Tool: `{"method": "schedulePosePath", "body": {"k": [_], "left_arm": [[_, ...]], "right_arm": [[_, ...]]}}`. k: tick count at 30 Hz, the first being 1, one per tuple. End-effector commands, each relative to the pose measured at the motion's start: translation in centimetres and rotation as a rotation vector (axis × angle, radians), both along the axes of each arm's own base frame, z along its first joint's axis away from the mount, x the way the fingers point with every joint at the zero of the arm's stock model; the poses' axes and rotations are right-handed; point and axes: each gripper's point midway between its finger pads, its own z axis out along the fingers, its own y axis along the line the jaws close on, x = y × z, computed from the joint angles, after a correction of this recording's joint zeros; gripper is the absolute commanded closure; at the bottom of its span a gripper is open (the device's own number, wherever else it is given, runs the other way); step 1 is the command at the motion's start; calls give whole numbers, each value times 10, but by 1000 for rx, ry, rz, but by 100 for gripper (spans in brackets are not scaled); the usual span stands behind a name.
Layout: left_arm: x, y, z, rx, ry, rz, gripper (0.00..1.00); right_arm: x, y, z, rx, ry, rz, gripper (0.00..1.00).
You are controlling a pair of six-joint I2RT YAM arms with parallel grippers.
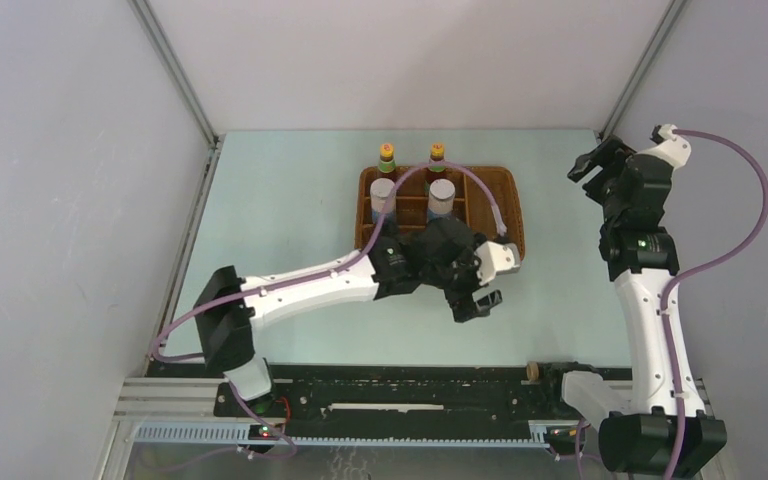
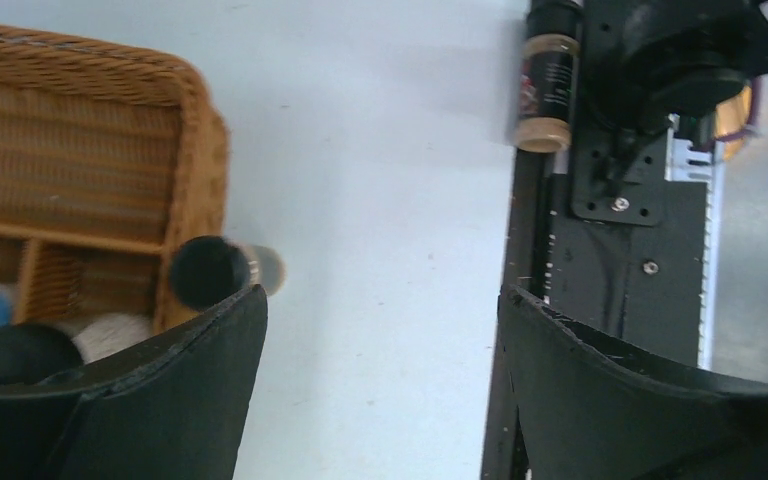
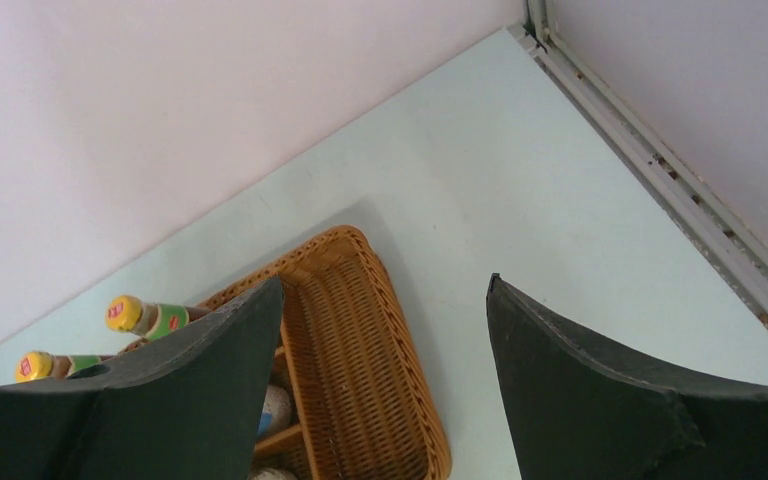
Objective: Organize the condiment bottles
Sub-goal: Pick up the bottle from the corner of the board.
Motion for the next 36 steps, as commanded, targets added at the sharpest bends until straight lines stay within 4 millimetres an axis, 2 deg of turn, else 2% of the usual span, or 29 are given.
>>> {"method": "schedulePosePath", "body": {"k": [1,12,25,29,36], "left_arm": [[-23,-24,2,-17,30,-98,11],[-51,-60,-21,-43,136,-201,12],[-90,-85,-41,-54,242,-305,12],[-93,-92,-49,-68,241,-305,13],[-86,-104,-67,-101,231,-274,15]], "right_arm": [[4,-7,34,19,-73,-28,17],[13,-15,57,20,-102,-43,17],[24,-15,64,23,-117,-40,17],[26,-16,70,19,-126,-41,17],[30,-18,86,6,-137,-37,17]]}}
